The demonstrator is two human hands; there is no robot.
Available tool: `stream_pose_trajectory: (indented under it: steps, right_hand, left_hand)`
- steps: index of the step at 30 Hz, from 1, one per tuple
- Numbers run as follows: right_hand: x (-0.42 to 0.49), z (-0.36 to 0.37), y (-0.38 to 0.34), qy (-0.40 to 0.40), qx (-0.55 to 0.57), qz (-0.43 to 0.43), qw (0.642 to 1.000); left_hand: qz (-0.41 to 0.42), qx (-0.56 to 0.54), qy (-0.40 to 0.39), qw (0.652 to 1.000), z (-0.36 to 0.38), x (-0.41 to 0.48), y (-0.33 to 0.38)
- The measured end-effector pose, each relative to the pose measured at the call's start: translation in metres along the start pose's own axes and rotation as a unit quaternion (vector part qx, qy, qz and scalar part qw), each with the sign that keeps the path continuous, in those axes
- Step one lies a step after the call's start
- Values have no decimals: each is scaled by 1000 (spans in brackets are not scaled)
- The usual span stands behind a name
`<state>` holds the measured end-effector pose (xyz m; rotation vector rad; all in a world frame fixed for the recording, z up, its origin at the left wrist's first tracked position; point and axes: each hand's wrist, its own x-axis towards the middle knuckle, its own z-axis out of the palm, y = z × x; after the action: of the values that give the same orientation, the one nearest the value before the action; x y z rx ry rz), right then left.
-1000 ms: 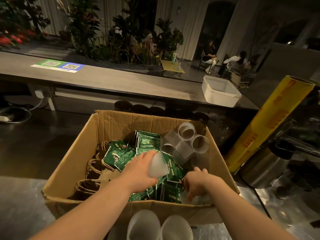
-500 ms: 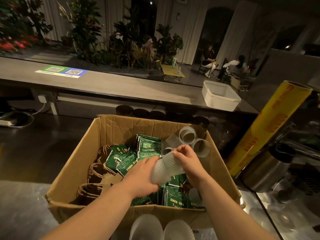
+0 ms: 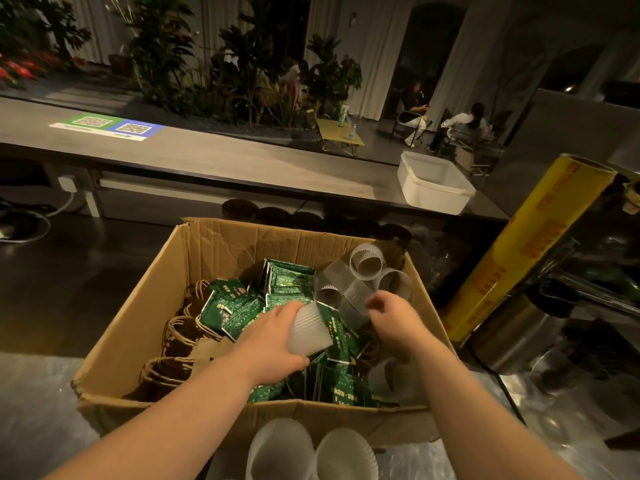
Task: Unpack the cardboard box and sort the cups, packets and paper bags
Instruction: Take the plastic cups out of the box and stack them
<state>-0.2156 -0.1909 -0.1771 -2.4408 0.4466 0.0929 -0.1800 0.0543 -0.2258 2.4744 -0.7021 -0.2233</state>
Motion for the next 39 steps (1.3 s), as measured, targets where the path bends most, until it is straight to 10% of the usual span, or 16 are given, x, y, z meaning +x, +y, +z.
stream_pose_trajectory:
  steps: [5, 10, 17, 22, 33, 39]
  right_hand:
    - [-12, -21, 25, -247, -337, 62, 906]
    - [-20, -1, 35, -275, -473, 32, 837]
    - [-5, -14, 24, -195, 39, -21, 980]
    - [-4, 6, 8, -142, 255, -71, 954]
    - [6, 34, -38, -59, 45, -108, 991]
    - [-2, 54, -47, -198, 401, 19, 894]
  left_hand:
    - [-3, 2, 1, 1000, 0, 3, 0]
    - [-3, -4, -2, 1000, 0, 2, 0]
    - [5, 4, -15, 1000, 1, 2, -1]
    - [18, -4, -21, 1000, 1, 1, 1]
    - [21, 51, -11, 998, 1, 3, 1]
    - [27, 53, -18, 998, 1, 3, 1]
